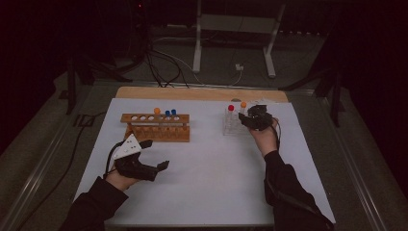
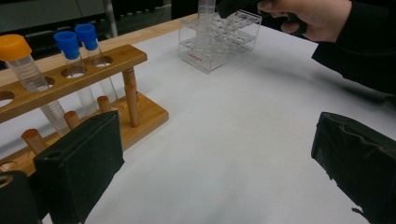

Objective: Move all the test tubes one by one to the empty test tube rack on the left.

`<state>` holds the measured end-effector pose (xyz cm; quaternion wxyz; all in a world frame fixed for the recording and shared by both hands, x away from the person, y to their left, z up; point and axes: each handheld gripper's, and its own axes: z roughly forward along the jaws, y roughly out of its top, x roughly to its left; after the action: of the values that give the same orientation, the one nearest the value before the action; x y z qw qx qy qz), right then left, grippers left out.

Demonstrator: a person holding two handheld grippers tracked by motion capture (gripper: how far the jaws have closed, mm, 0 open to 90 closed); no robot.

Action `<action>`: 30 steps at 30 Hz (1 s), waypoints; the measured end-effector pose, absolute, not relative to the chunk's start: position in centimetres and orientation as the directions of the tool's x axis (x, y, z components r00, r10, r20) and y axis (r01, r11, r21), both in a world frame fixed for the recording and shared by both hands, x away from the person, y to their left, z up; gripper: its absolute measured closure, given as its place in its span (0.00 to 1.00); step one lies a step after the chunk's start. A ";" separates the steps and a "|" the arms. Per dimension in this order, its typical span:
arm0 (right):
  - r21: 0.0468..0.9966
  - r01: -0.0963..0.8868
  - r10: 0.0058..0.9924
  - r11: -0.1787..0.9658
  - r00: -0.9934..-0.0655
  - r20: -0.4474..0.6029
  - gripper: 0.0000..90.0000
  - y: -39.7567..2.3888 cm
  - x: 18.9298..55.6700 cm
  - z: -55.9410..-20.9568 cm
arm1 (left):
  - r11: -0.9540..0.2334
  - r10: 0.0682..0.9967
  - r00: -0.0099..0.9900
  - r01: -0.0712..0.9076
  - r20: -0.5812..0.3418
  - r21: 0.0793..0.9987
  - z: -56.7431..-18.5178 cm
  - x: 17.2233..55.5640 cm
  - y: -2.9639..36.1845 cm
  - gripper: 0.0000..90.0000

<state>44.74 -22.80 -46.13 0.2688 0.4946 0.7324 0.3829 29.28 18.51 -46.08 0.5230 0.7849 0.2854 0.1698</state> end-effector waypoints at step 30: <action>0.842 0.493 0.938 0.221 -0.343 -0.046 0.84 -22.3 46.3 -45.2 | -0.286 0.621 0.783 0.282 -0.047 0.916 -46.1 29.4 18.6 0.04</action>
<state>46.33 -22.32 -45.18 0.2917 0.4936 0.7248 0.3820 29.36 18.59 -46.13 0.5241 0.7853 0.2872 0.1617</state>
